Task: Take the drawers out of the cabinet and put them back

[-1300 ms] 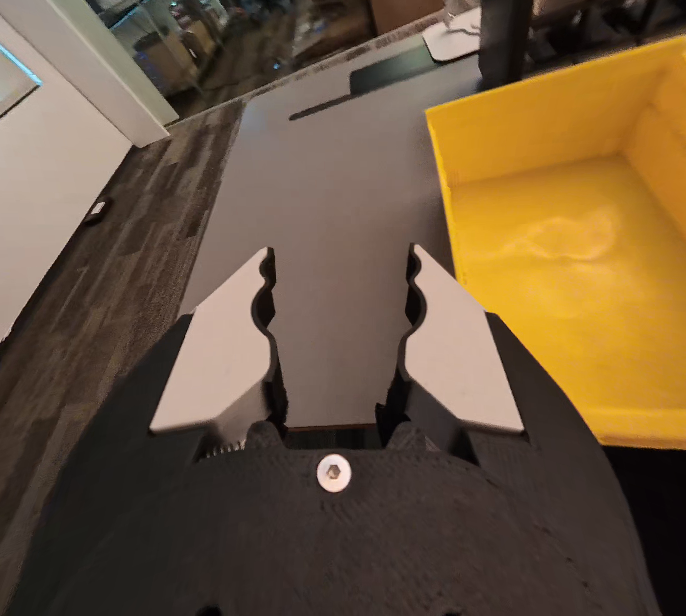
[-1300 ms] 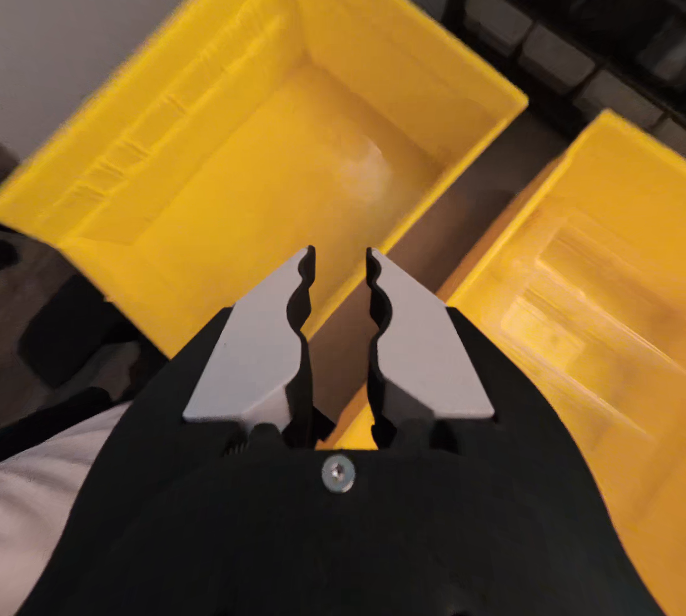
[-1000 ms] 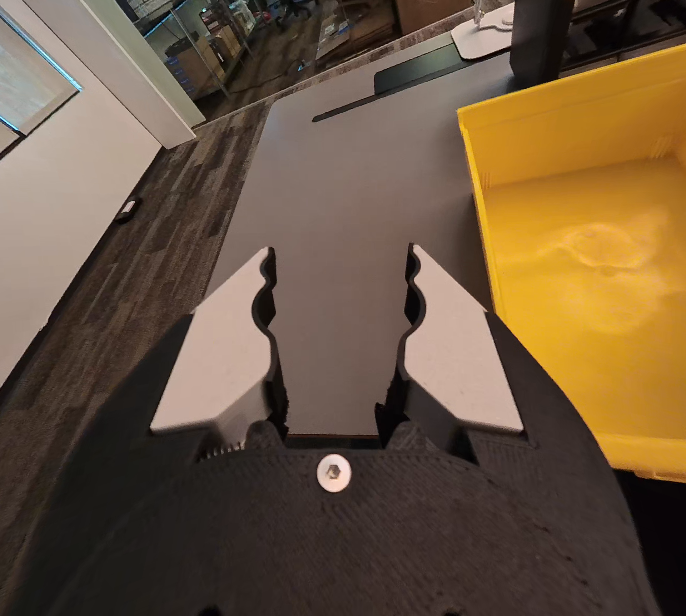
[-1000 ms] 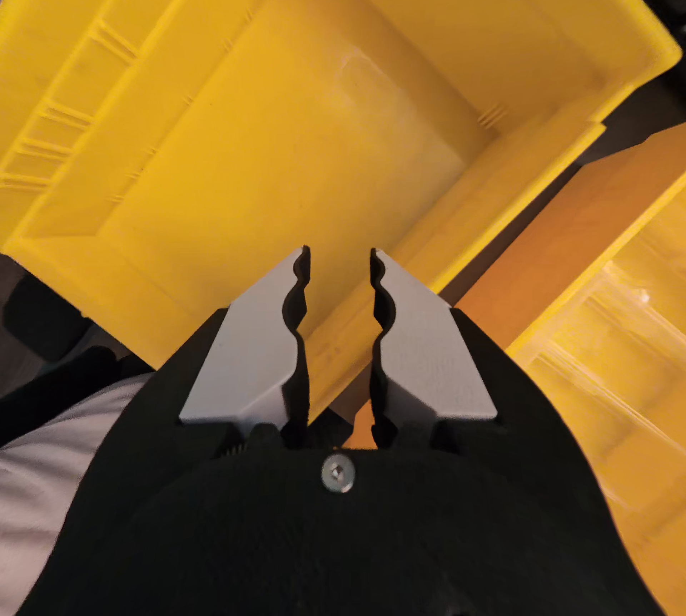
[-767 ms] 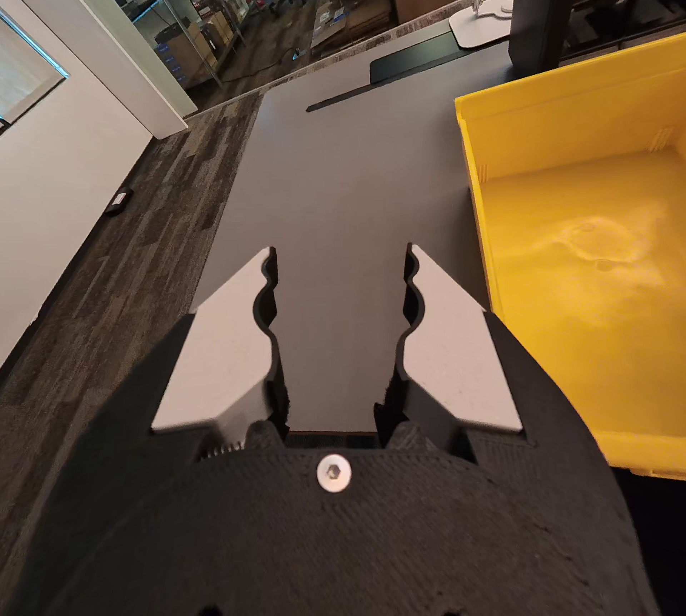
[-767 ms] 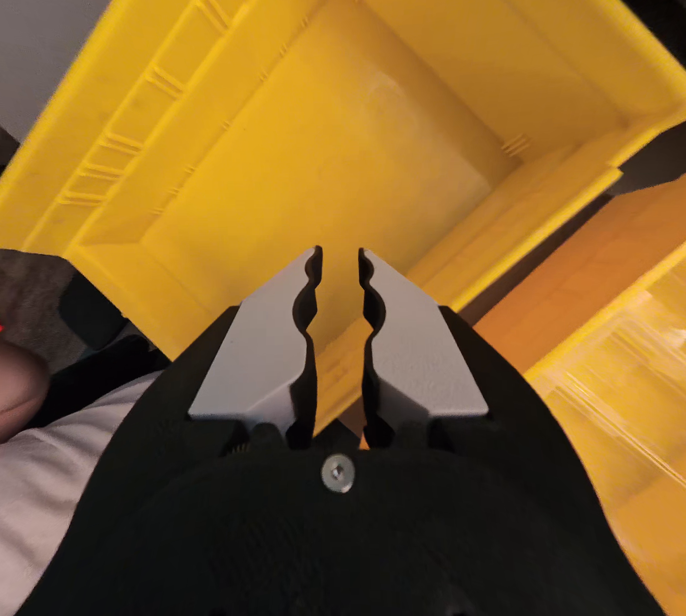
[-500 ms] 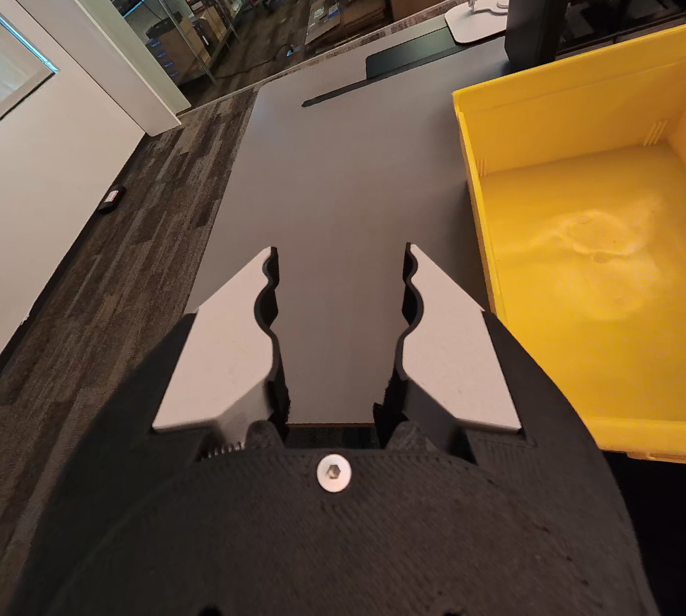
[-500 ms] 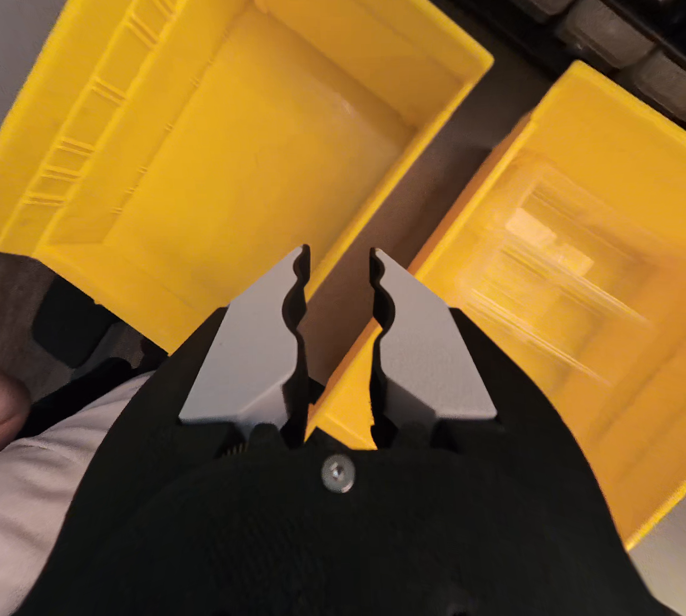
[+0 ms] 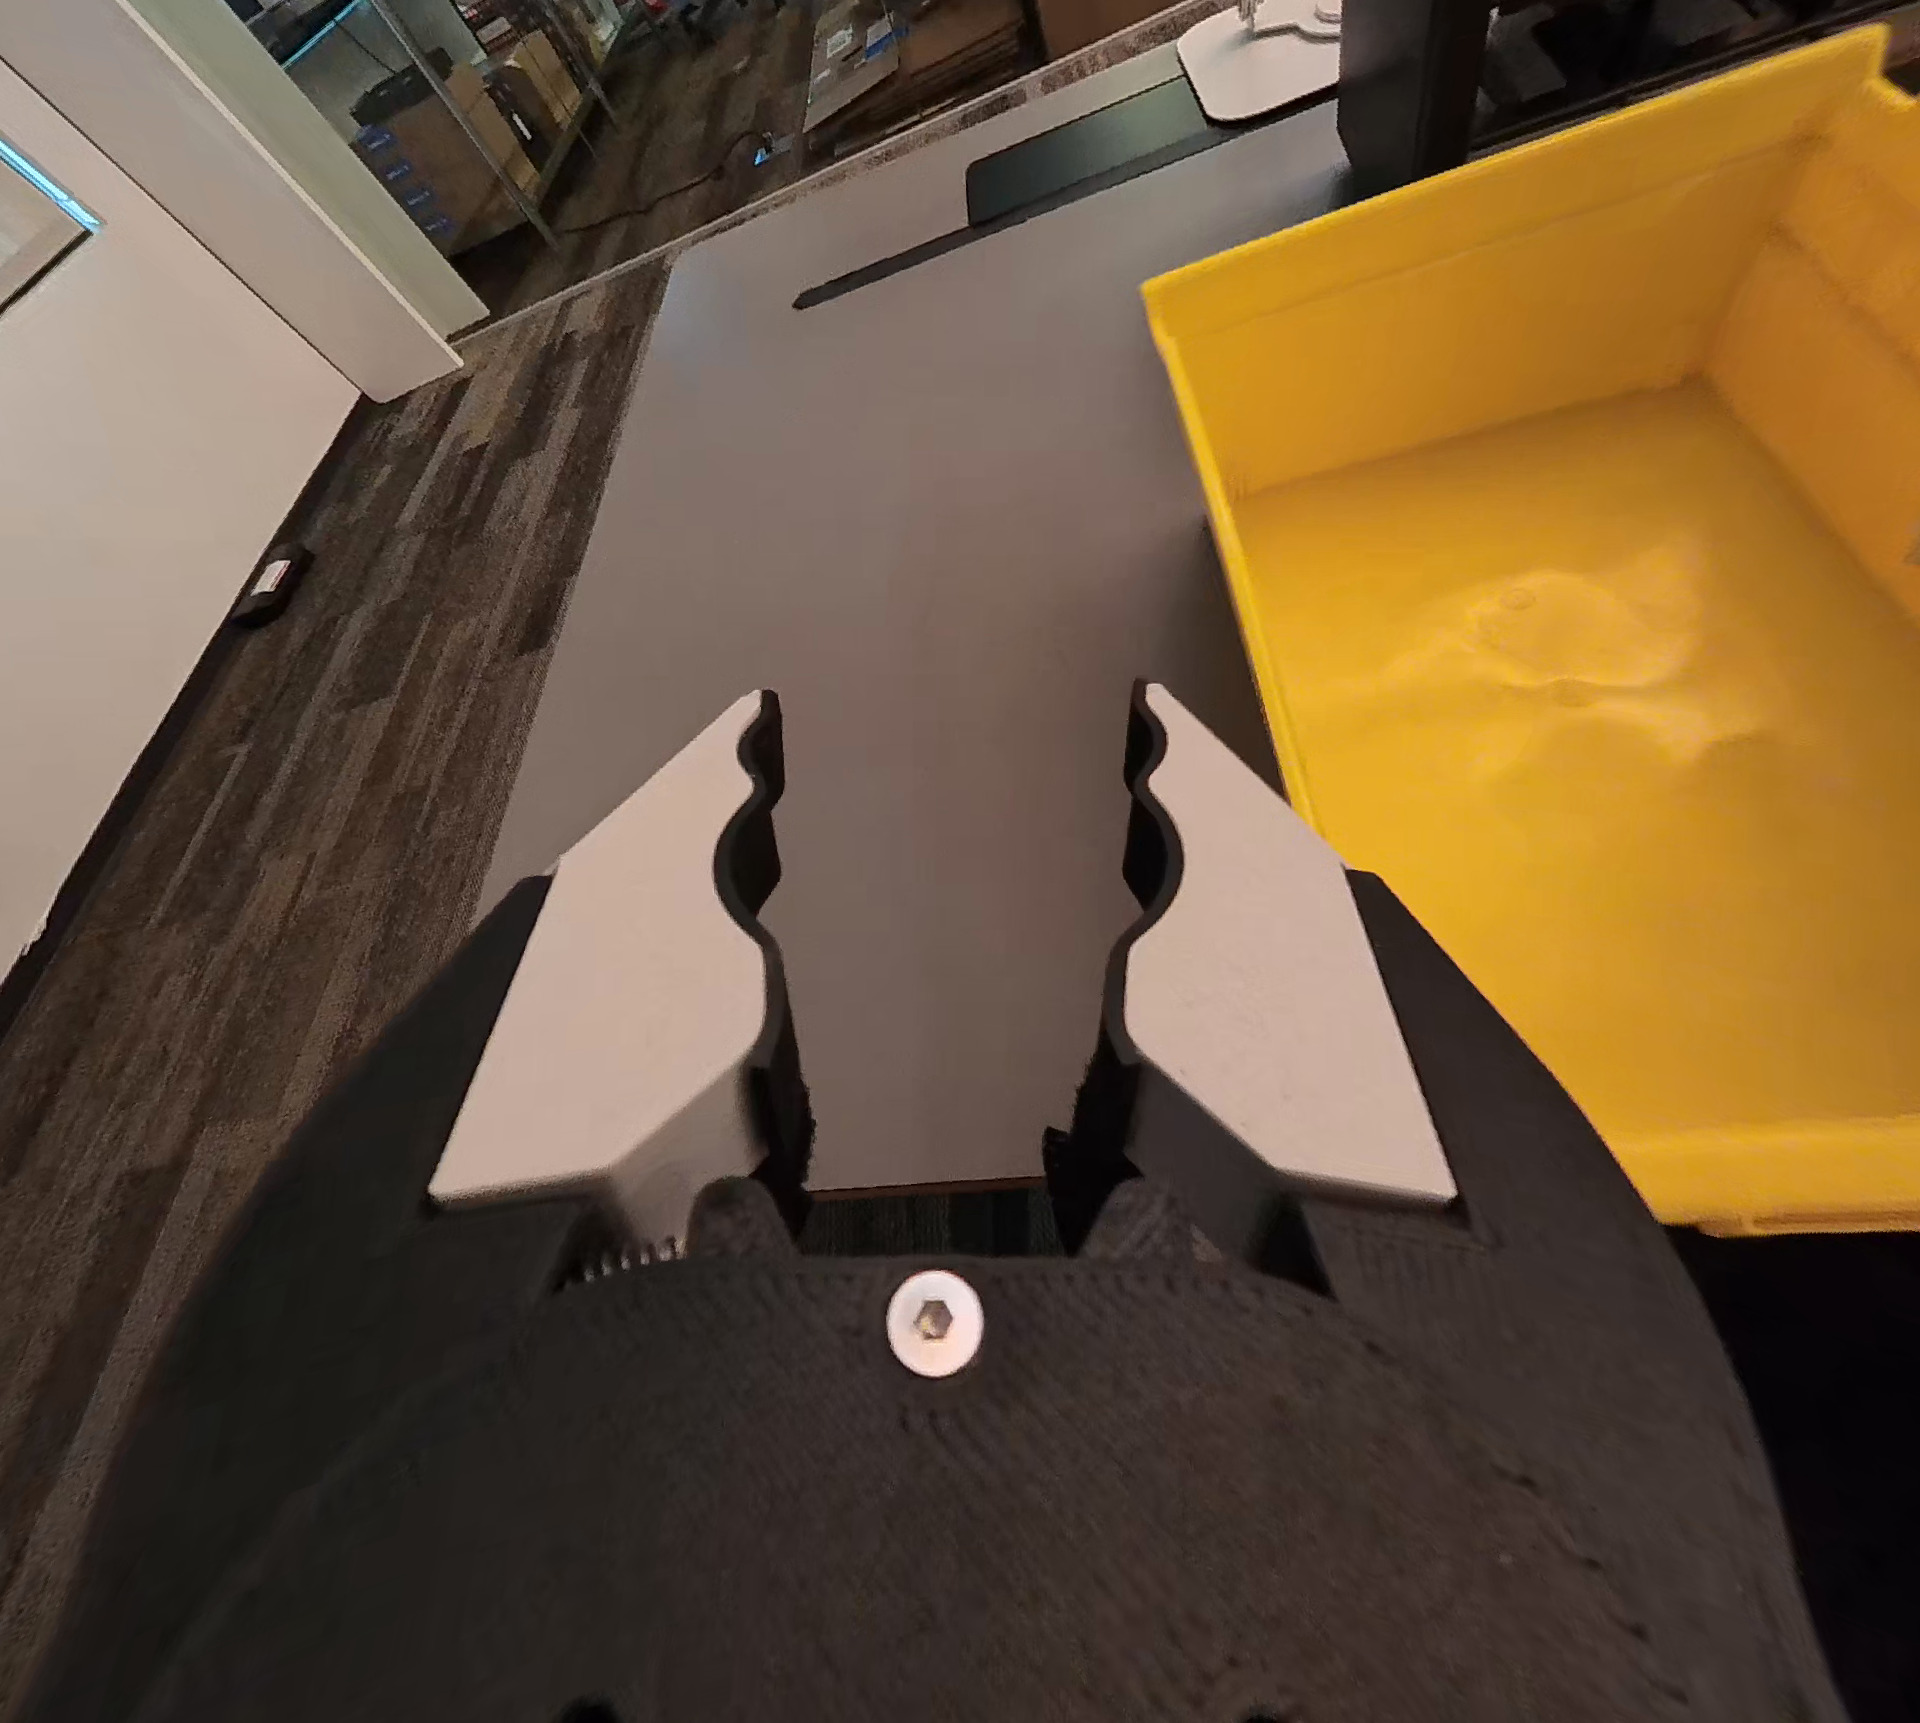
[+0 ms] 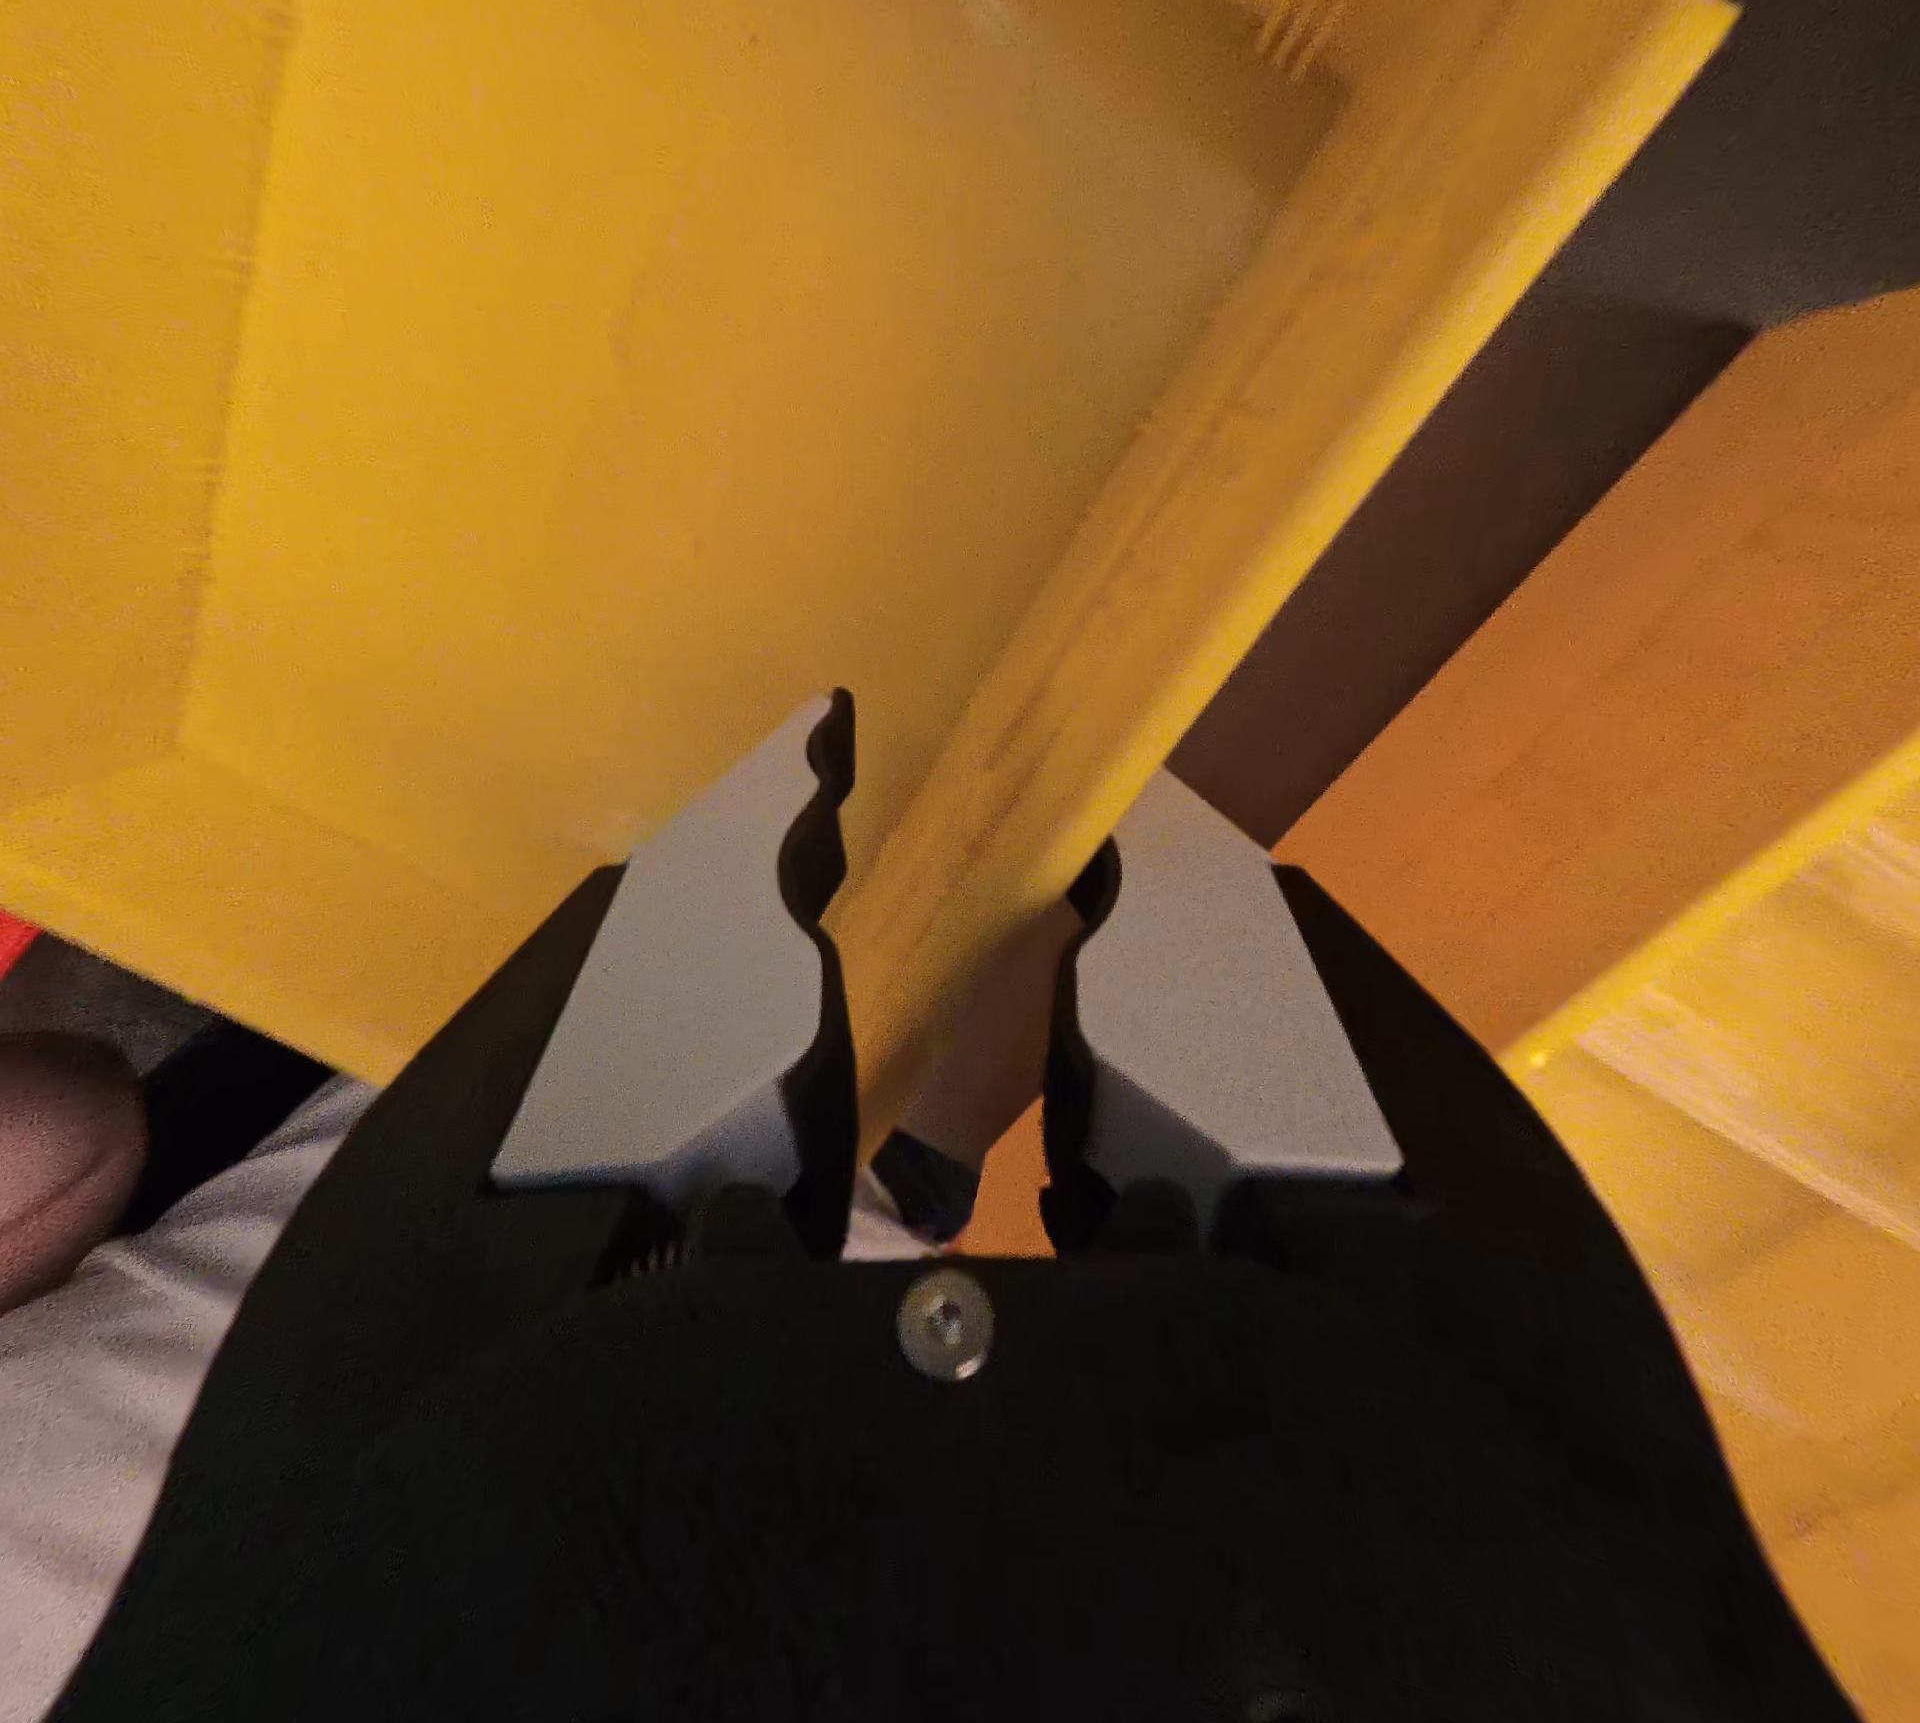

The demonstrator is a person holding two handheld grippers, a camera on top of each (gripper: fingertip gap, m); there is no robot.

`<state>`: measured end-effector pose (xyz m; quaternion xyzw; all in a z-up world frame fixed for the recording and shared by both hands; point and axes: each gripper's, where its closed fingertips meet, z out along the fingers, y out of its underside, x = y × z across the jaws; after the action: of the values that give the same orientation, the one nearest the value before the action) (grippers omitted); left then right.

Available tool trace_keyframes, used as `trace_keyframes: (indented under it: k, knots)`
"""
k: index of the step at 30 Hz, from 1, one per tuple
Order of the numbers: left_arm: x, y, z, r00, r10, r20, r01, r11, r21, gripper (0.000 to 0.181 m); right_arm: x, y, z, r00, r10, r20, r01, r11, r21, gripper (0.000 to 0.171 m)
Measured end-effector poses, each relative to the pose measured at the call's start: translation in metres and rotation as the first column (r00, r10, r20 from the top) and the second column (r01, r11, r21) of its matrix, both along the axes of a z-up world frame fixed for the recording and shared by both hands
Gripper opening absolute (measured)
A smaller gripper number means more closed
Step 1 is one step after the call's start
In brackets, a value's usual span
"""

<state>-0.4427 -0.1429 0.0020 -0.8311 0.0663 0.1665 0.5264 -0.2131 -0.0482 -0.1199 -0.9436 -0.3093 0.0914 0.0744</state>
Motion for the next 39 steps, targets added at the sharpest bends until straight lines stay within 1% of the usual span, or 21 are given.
trace_keyframes:
  k: [2,4,6,11,13,15,17,18,19,21,22,24,26,27,28,29,30,31,34,37,39]
  knots:
    - [-0.002,-0.002,0.000,1.000,0.001,0.001,-0.001,1.000,0.004,0.065,-0.006,0.007,-0.014,1.000,0.001,0.009,-0.001,1.000,-0.021,0.028]
    - [-0.004,-0.003,0.000,1.000,0.005,0.003,-0.005,1.000,0.003,0.064,-0.009,0.014,-0.018,1.000,0.001,0.016,0.000,0.999,-0.051,0.014]
    - [-0.007,-0.006,0.000,1.000,0.011,0.000,-0.011,1.000,-0.001,0.064,-0.002,0.016,-0.025,0.997,0.004,0.081,0.005,0.994,-0.107,0.002]
    - [-0.012,-0.016,0.018,1.000,0.018,0.013,-0.019,0.999,0.045,0.064,-0.016,0.012,-0.021,0.989,0.062,0.135,-0.030,0.973,-0.231,0.002]
    - [-0.018,-0.023,0.034,0.999,0.031,0.039,-0.035,0.995,0.092,0.064,-0.030,0.004,-0.008,0.984,0.119,0.131,-0.079,0.957,-0.281,0.001]
    - [-0.027,-0.033,0.056,0.995,0.050,0.088,-0.064,0.985,0.163,0.064,-0.048,-0.001,0.016,0.982,0.173,0.075,-0.144,0.943,-0.300,0.001]
    - [-0.035,-0.047,0.084,0.983,0.053,0.175,-0.099,0.958,0.269,0.065,-0.056,0.003,0.056,0.980,0.201,0.003,-0.193,0.945,-0.266,0.001]
    - [-0.035,-0.054,0.100,0.972,0.017,0.235,-0.097,0.938,0.333,0.065,-0.051,0.006,0.079,0.976,0.216,-0.018,-0.214,0.948,-0.238,0.001]
    - [-0.031,-0.061,0.115,0.953,-0.052,0.298,-0.075,0.913,0.400,0.065,-0.040,0.011,0.103,0.976,0.216,-0.031,-0.217,0.953,-0.211,0.003]
    - [-0.013,-0.074,0.138,0.890,-0.231,0.393,0.000,0.862,0.506,0.067,0.001,0.027,0.149,0.985,0.169,-0.043,-0.173,0.974,-0.147,0.003]
    - [0.001,-0.076,0.143,0.854,-0.311,0.416,0.056,0.851,0.522,0.069,0.029,0.036,0.170,0.989,0.142,-0.049,-0.146,0.983,-0.114,0.001]
    - [0.034,-0.067,0.135,0.792,-0.414,0.448,0.176,0.858,0.482,0.076,0.100,0.052,0.202,0.998,0.027,-0.048,-0.031,0.997,-0.072,0.001]
    - [0.079,-0.040,0.112,0.721,-0.481,0.499,0.314,0.869,0.384,0.084,0.180,0.064,0.220,0.992,-0.114,-0.047,0.111,0.992,-0.052,0.001]
    - [0.108,-0.024,0.095,0.669,-0.510,0.541,0.399,0.860,0.318,0.088,0.223,0.068,0.223,0.980,-0.195,-0.043,0.193,0.980,-0.047,0.001]
    - [0.142,-0.010,0.077,0.605,-0.533,0.592,0.491,0.835,0.249,0.089,0.265,0.070,0.222,0.963,-0.269,-0.036,0.267,0.963,-0.043,0.001]
    - [0.177,0.003,0.058,0.539,-0.544,0.643,0.582,0.793,0.183,0.089,0.305,0.070,0.217,0.943,-0.332,-0.024,0.331,0.943,-0.040,0.002]
    - [0.209,0.015,0.040,0.492,-0.539,0.683,0.654,0.747,0.119,0.089,0.344,0.067,0.210,0.920,-0.392,-0.009,0.392,0.919,-0.041,0.002]
    - [0.234,0.028,0.022,0.483,-0.519,0.706,0.698,0.714,0.047,0.090,0.379,0.063,0.201,0.893,-0.450,0.009,0.450,0.892,-0.046,0.002]
    - [0.286,0.059,-0.027,0.551,-0.473,0.687,0.745,0.651,-0.150,0.094,0.466,0.046,0.164,0.818,-0.572,0.058,0.575,0.814,-0.076,0.002]
    - [0.317,0.077,-0.058,0.617,-0.461,0.638,0.740,0.615,-0.271,0.094,0.529,0.036,0.123,0.749,-0.656,0.089,0.662,0.742,-0.104,0.002]
    - [0.327,0.078,-0.080,0.658,-0.450,0.604,0.735,0.561,-0.381,0.095,0.558,0.032,0.096,0.719,-0.685,0.118,0.695,0.709,-0.124,0.002]
